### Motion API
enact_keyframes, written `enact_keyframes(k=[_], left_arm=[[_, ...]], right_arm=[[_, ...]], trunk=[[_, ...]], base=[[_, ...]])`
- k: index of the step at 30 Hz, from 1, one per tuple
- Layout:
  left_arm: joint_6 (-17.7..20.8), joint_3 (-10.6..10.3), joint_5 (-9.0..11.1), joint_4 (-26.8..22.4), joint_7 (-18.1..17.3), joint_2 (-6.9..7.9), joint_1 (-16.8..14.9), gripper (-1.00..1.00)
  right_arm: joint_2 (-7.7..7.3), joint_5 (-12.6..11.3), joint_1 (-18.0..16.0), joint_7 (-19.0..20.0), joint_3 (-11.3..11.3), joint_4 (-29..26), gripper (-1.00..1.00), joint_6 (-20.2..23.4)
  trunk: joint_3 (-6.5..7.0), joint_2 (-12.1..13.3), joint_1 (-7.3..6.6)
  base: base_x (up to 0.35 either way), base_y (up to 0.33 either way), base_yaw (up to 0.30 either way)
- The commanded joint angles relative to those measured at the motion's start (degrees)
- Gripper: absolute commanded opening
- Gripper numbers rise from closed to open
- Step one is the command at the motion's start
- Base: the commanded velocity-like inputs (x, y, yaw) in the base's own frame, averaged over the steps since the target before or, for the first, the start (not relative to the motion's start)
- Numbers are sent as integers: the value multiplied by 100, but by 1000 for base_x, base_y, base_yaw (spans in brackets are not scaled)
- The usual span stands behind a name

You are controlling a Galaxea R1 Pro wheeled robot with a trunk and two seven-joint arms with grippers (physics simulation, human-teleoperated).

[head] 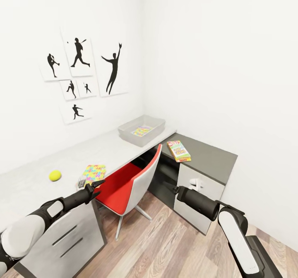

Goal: Put all the toys in the child's room - the three board games (two on the bed and one on the table), the two jigsaw puzzles on the table, and the tennis ball on the table - inside the toy box on the table in the child's room.

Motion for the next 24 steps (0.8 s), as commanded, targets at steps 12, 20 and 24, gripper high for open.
enact_keyframes(k=[12, 20, 24], left_arm=[[34, 16, 4, -10, -17, -58, -3, 100], [32, 10, 4, -11, -20, -69, -3, 100], [32, 8, 4, -11, -20, -69, -3, 100]], right_arm=[[-2, 20, -11, -3, 0, -2, 100, 7], [0, 20, -11, -10, 0, 4, 100, 6], [0, 23, -12, -14, 0, 6, 100, 2]], trunk=[[-223, -487, 265], [-366, -808, 440], [-438, -969, 528]], base=[[0, 0, 0], [0, 0, 0], [0, 0, 0]])
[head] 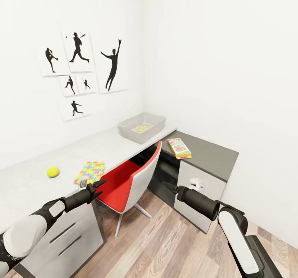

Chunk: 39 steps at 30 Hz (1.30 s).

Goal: Put all the toys in the child's room - the three board games (two on the bed and one on the table), the two jigsaw puzzles on the table, and the tennis ball on the table - inside the toy box on the table in the child's room.

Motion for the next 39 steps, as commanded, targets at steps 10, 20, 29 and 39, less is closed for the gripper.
enact_keyframes(k=[10, 20, 29, 39], left_arm=[[56, 23, 4, -2, -61, 36, -3, 100], [105, 53, 11, -20, -115, 258, -3, 100], [142, 440, 21, -56, -41, 462, -13, 100], [140, 742, 12, -209, -73, 484, -24, 100]], right_arm=[[3, 10, -5, 12, 0, -2, 100, 11], [0, 12, -6, 22, 0, -2, 100, 10], [-11, 3, -6, 45, -7, -2, 100, 20], [-20, -3, -6, 49, -48, -2, 100, 23]], trunk=[[-186, -406, 220], [-366, -807, 440], [-527, -1168, 638], [-707, -1569, 857]], base=[[0, 0, 0], [0, 0, 0], [0, 0, 0], [0, 0, 0]])
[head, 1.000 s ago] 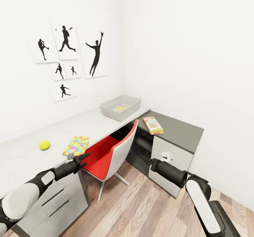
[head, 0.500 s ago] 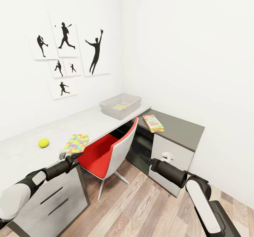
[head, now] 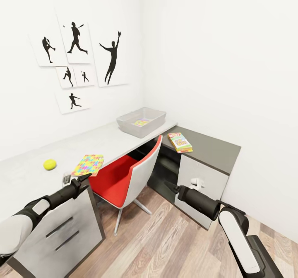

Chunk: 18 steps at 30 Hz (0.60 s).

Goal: Put all the toys in the child's room - the three board games (two on the bed and one on the table), the two jigsaw puzzles on the table, and the tennis ball on the table - inside the toy box on the table in the child's room.

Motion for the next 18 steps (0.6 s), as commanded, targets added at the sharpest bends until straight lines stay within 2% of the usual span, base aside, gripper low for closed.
enact_keyframes(k=[1, 9, 18], left_arm=[[50, 16, 4, -17, -14, 1, -8, 100], [70, 20, -2, -291, -38, -4, -30, 100], [199, 41, -3, -320, -57, 4, -34, 100]], right_arm=[[-3, 7, -4, 17, -10, -2, 100, 18], [2, -4, -3, 14, -68, -2, 100, 18], [6, 12, -4, 13, -68, -2, 100, 18]], trunk=[[-24, -45, 22], [-168, -366, 198], [-168, -366, 198]], base=[[0, 0, 0], [0, 0, 0], [0, 0, 0]])
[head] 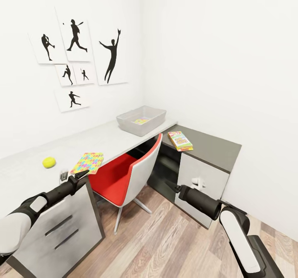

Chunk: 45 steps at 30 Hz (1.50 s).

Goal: Put all the toys in the child's room - the three board games (two on the bed and one on the table), the two jigsaw puzzles on the table, and the tennis ball on the table - inside the toy box on the table in the child's room.

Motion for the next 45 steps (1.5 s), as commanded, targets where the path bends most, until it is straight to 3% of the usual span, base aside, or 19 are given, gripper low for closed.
enact_keyframes(k=[1, 45], left_arm=[[55, 17, 3, -2, -12, 3, -2, 100], [78, 18, 11, -4, -30, 77, -2, 100]], right_arm=[[-3, 11, -4, 16, -2, -2, 100, 18], [-3, 16, -4, 7, 2, -2, 100, 18]], trunk=[[-6, -3, 0], [-6, -3, 0]], base=[[0, 0, 0], [49, -18, 0]])
